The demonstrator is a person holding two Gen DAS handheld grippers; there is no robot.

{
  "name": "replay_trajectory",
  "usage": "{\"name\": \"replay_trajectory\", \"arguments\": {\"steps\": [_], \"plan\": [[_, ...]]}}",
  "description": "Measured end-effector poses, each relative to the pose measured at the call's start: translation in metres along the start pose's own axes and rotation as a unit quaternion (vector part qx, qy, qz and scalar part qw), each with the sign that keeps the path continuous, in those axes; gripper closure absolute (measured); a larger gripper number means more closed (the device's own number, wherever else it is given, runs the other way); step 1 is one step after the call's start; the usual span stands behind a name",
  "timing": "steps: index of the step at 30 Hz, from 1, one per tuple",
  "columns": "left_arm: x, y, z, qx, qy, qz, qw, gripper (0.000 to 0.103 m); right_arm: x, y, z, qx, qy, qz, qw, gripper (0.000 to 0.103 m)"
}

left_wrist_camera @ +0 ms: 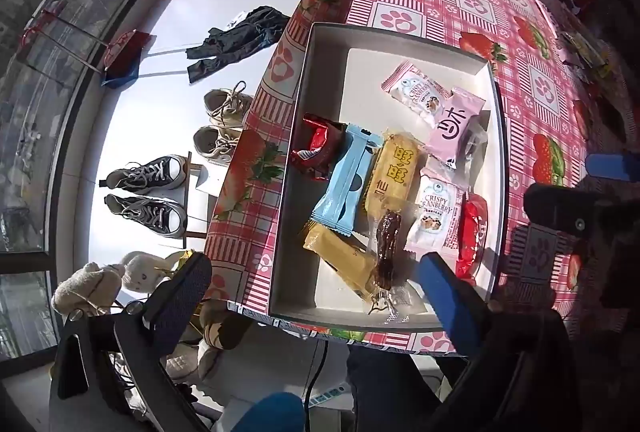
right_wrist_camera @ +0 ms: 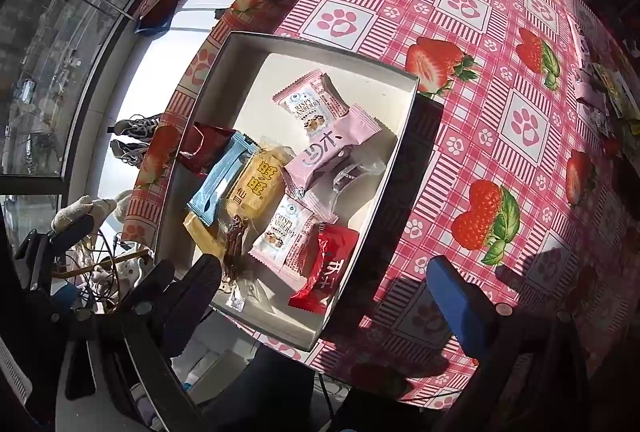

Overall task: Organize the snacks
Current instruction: 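Move both tools from the white tray toward the snacks on the table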

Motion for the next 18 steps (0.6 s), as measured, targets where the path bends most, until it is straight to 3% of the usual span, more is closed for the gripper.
{"name": "replay_trajectory", "arguments": {"steps": [3, 6, 12, 18], "plan": [[0.014, -0.007, -0.001, -0.007, -0.01, 0.03, 0.9995, 0.0, -0.001, 0.003, -0.001, 0.002, -0.012, -0.001, 1.0, 0.0], [0.018, -0.006, -0.005, -0.01, -0.027, 0.016, 0.9995, 0.0, -0.004, 0.002, -0.004, -0.012, -0.022, 0.009, 1.0, 0.0], [0.03, -0.003, 0.0, -0.025, -0.016, 0.021, 0.9994, 0.0, 0.007, 0.0, -0.003, -0.009, -0.037, 0.029, 0.999, 0.0], [0.088, 0.012, 0.002, -0.052, 0.035, 0.032, 0.9975, 0.0, 0.072, 0.017, -0.021, -0.018, 0.027, 0.054, 0.998, 0.0]]}}
Point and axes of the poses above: each gripper's, at about its wrist camera, not at the fingertips, and y roughly the way its jaws point, x to its right, z to its top, the point moved 1 cm from there along y, roughly the way its jaws point, and after that the axes turned 5 degrees about -y, right-handed, at the moved point
